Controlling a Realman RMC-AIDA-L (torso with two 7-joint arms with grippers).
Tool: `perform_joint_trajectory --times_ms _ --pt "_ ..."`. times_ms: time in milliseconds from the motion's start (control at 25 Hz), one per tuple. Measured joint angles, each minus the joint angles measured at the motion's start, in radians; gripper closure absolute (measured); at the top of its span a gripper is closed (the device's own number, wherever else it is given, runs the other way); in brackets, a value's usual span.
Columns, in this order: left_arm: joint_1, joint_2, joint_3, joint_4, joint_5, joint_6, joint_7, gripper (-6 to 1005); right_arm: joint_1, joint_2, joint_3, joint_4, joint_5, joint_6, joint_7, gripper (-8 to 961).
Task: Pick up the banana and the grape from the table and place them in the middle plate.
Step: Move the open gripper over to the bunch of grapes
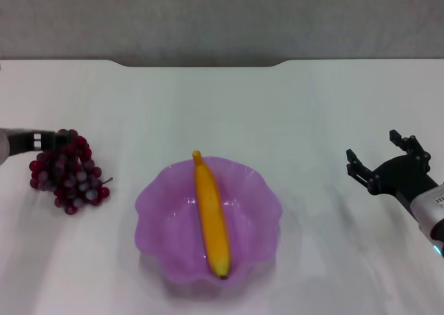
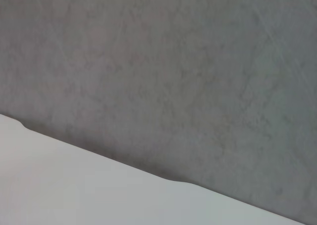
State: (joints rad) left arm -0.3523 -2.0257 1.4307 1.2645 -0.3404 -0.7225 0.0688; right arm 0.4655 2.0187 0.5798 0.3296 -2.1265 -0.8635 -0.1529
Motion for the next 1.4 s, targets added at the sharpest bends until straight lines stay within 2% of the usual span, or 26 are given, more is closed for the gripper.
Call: perform_joint_trajectory --times_ms 240,400,600,880,1280,1400 --pt "-0.015 -0.004 -0.045 0.003 -0.087 -0.100 0.113 116 -0.001 0.000 0.000 0.000 0.002 0.000 0.001 58" --pt "-0.021 -0.006 -0.041 -0.012 -0.091 -0.081 0.120 119 0.000 0.000 0.000 0.000 0.002 0.000 0.001 58" --pt "-0.050 -0.010 -0.038 -0.088 -0.091 -0.031 0.122 121 -0.001 0.000 0.000 0.001 0.000 0.000 0.001 59" --pt "-0.052 -0.010 -0.038 -0.095 -0.091 -0.008 0.122 120 -0.003 0.000 0.000 0.000 0.004 -0.001 0.001 59" --pt "-0.055 -0.009 -0.042 -0.131 -0.088 0.042 0.121 328 -0.011 0.000 0.001 0.001 0.007 -0.014 0.002 59" --pt "-0.066 -0.009 -0.040 -0.149 -0.085 0.056 0.118 327 -0.011 0.000 0.000 0.001 0.006 -0.014 0.003 59"
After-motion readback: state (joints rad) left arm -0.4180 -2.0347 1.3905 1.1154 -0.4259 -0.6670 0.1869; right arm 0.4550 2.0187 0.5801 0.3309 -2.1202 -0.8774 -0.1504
